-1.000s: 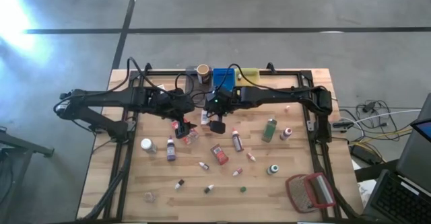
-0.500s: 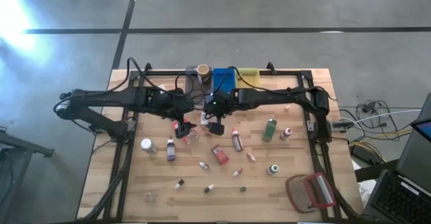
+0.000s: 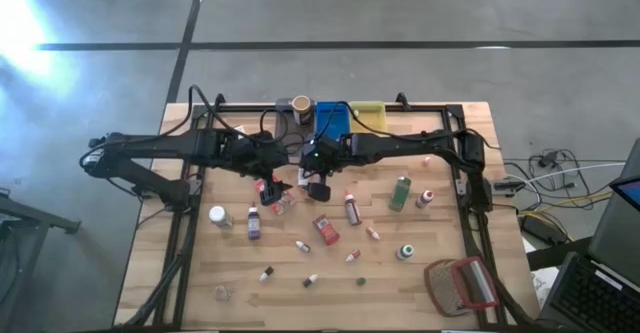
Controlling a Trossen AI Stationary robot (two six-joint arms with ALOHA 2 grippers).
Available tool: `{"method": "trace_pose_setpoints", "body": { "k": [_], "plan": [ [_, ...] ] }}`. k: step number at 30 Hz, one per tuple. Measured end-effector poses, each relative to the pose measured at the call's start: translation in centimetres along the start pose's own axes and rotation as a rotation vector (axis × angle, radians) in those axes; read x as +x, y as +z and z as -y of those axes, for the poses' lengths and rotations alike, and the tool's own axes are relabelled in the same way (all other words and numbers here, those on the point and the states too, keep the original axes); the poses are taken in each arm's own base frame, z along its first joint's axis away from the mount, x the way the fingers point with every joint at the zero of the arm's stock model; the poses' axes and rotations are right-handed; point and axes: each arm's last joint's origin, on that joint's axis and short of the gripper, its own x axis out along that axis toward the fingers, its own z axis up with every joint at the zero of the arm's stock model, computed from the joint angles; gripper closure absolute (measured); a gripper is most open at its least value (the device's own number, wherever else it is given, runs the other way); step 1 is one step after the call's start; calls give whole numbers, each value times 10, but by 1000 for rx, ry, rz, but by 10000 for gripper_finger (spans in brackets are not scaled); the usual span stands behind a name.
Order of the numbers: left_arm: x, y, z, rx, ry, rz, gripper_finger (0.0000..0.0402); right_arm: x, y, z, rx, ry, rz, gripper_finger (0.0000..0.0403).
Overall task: Pick & Place Kitchen Items
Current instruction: Put the orange cereal box into the blue bin
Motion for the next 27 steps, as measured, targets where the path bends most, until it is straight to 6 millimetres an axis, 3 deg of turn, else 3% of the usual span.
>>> {"method": "trace_pose_setpoints", "body": {
  "k": [20,27],
  "plan": [
    [0,0,0,0,0,0,46,21,-23,1,20,33,55,3],
    [0,0,0,0,0,0,46,22,-22,1,6,47,76,3]
  ]
}}
